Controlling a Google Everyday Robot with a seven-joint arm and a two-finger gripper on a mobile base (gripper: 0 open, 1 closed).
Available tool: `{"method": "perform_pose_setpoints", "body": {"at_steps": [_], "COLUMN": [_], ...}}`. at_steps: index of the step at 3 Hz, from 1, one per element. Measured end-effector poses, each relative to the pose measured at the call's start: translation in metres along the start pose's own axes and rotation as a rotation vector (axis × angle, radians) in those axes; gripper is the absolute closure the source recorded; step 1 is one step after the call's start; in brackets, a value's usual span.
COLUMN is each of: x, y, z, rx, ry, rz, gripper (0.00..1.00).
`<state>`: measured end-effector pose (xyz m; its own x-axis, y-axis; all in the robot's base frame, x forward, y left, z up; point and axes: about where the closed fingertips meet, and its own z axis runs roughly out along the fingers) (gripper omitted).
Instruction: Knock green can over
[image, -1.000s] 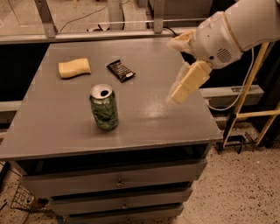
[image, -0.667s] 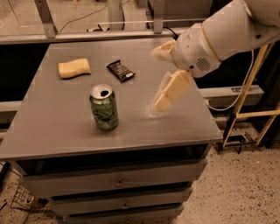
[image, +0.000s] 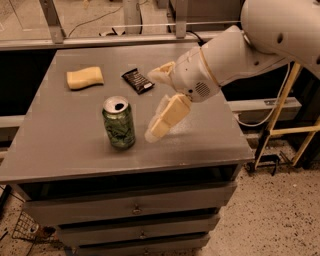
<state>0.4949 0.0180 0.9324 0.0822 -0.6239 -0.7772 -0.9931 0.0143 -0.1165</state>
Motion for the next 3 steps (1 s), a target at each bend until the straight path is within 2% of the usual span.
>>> {"method": "perform_pose_setpoints", "body": {"at_steps": [3], "x": [-0.018], "y": [-0.014], "z": [0.053], "rx": [-0.026], "ry": [-0.125], "rz": [0.029], "gripper": [0.0]}}
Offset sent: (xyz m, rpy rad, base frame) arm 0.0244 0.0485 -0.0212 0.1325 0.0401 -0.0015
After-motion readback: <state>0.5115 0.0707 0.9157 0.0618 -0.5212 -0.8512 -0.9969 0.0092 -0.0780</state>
